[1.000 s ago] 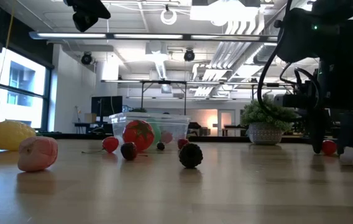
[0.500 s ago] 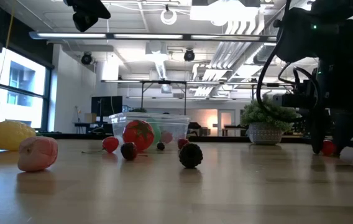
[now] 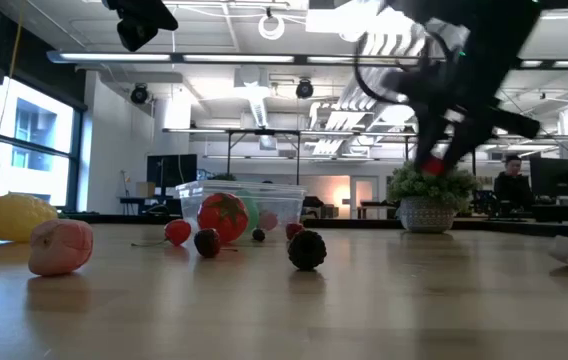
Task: Pick and placing Produce into tupperware
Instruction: Put the right red tomato into the transparent bin
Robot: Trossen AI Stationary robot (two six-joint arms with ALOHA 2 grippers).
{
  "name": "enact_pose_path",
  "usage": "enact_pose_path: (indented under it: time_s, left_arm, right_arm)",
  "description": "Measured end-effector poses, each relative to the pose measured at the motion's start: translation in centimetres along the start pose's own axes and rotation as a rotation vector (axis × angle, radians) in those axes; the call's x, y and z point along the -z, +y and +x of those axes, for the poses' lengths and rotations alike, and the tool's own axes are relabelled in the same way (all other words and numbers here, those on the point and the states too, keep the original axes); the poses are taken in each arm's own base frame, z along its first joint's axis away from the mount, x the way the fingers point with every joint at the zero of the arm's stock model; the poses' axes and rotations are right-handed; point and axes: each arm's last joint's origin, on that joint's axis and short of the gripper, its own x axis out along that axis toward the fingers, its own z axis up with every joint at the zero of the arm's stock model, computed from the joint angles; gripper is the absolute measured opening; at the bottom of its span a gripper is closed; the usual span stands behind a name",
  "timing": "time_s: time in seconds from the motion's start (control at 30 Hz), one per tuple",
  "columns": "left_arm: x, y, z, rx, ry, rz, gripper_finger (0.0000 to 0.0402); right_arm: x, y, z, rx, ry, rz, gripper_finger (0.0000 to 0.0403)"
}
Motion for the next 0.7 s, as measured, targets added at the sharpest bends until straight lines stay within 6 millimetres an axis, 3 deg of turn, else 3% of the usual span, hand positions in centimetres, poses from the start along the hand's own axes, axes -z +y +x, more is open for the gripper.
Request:
enact_pose_path:
  time_s: [0.37, 0.5, 0.7]
  left_arm:
    - [0.0, 0.0, 0.0, 0.0, 0.0, 0.0, 0.0001]
    - [0.0, 0.0, 0.0, 0.0, 0.0, 0.0, 0.0001]
    - [0.0, 0.0, 0.0, 0.0, 0.0, 0.0, 0.0001]
  right_arm:
    - [-11.9, 5.5, -3.4, -0.284, -0.158, -0.293, 0.0108]
    - [-14.8, 6.8, -1.6, -0.324, -0.118, -0.376, 0.0108]
    - [-17.0, 10.0, 3.6, -0.375, 0.029, -0.527, 0.0108]
